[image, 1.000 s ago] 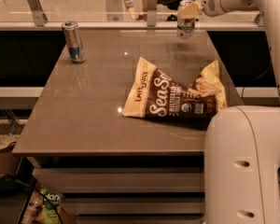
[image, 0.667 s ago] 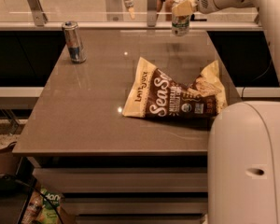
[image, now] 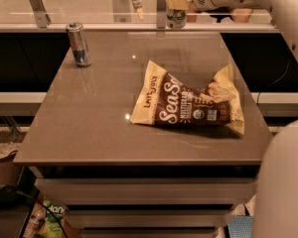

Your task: Move 7up can near redbull can

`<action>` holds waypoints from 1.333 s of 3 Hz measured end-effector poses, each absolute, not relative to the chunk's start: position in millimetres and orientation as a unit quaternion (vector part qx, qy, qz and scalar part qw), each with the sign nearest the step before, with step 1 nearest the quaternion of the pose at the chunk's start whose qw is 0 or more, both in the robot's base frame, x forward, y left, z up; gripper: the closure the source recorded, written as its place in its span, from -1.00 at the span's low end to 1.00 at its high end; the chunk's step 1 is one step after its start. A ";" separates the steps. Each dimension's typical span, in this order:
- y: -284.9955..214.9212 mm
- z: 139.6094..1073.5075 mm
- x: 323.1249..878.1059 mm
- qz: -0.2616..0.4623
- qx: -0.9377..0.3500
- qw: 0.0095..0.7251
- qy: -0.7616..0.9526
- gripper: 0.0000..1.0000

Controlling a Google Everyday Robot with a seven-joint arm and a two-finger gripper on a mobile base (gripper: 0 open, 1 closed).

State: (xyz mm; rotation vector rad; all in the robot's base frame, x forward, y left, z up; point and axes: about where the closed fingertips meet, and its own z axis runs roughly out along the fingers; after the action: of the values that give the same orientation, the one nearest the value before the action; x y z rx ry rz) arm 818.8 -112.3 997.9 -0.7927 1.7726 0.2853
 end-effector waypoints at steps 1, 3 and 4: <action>-76.6 970.4 800.2 0.135 -0.338 0.551 0.751 1.00; -40.5 912.3 778.5 0.157 -0.350 0.525 0.760 1.00; -27.2 906.2 773.3 0.173 -0.364 0.505 0.763 1.00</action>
Offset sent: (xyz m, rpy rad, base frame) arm -0.0510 0.0797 -0.1079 0.0199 0.0893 0.0434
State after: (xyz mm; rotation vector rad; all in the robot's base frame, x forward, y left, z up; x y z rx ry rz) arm 773.3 -27.2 906.2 -0.8774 1.8413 0.4182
